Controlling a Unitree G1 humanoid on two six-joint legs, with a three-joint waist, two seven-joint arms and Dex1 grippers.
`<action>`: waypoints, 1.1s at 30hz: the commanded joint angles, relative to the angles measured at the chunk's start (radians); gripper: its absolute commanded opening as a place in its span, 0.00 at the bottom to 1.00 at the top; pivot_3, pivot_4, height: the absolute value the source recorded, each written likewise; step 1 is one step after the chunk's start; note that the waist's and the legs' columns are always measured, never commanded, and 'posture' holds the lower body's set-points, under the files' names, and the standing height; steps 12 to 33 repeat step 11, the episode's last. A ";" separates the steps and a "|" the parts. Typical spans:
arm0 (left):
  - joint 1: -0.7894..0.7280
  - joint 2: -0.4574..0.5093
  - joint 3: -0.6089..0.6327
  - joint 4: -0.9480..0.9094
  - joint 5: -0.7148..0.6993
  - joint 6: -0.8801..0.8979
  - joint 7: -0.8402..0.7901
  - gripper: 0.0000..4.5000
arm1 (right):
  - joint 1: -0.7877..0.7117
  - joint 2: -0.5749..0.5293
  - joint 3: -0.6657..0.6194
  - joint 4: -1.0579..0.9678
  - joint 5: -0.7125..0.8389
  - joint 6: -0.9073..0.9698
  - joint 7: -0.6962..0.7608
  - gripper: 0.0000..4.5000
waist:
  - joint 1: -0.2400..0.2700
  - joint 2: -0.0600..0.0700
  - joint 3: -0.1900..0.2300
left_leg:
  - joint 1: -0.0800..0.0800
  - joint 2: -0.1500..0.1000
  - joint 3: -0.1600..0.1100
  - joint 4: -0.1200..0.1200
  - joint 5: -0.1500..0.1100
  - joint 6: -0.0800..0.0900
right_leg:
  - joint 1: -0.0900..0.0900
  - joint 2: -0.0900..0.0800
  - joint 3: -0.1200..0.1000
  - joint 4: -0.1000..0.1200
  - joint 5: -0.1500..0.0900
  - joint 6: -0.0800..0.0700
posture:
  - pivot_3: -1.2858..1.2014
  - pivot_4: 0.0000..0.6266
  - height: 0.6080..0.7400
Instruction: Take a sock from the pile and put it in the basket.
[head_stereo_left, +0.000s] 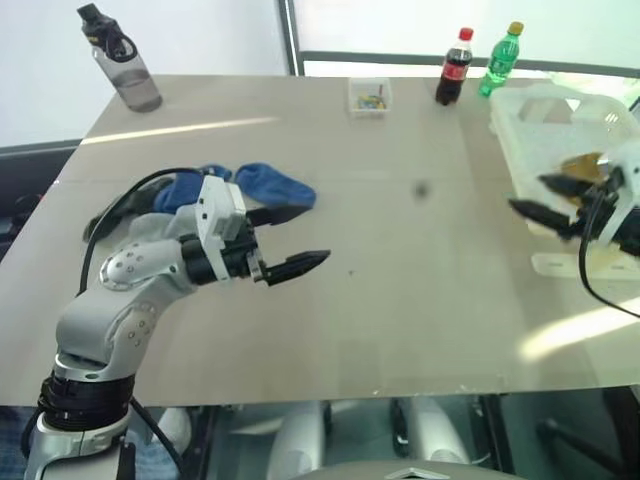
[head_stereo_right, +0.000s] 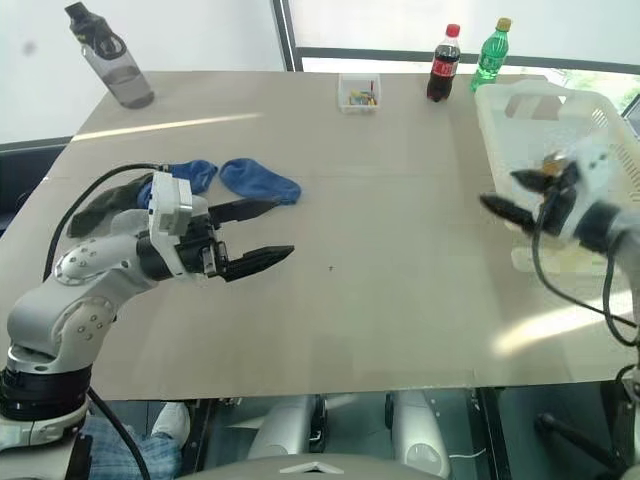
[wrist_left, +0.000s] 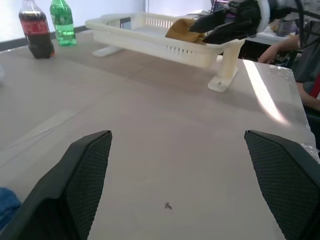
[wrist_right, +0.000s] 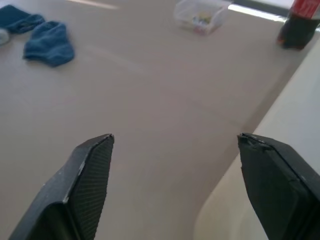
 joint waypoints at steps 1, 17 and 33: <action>0.056 0.019 0.063 -0.072 -0.017 0.010 0.031 1.00 | 0.110 -0.009 -0.095 -0.141 0.089 0.022 0.054 0.89 | -0.001 0.000 0.000 | 0.000 0.000 0.000 0.000 0.000 0.000 | 0.000 0.000 0.000 0.000 0.000 0.000 | 0.52 0.24 1.00; 0.347 0.019 0.249 -0.187 -0.022 -0.011 0.077 1.00 | 0.316 -0.020 -0.219 -0.177 0.105 -0.052 0.136 0.89 | -0.007 0.000 0.000 | 0.004 0.001 0.001 0.002 0.000 0.000 | 0.003 0.001 0.001 0.002 -0.003 -0.002 | 0.52 0.24 1.00; 0.347 0.019 0.249 -0.187 -0.022 -0.011 0.077 1.00 | 0.316 -0.020 -0.219 -0.177 0.105 -0.052 0.136 0.89 | -0.007 0.000 0.000 | 0.004 0.001 0.001 0.002 0.000 0.000 | 0.003 0.001 0.001 0.002 -0.003 -0.002 | 0.52 0.24 1.00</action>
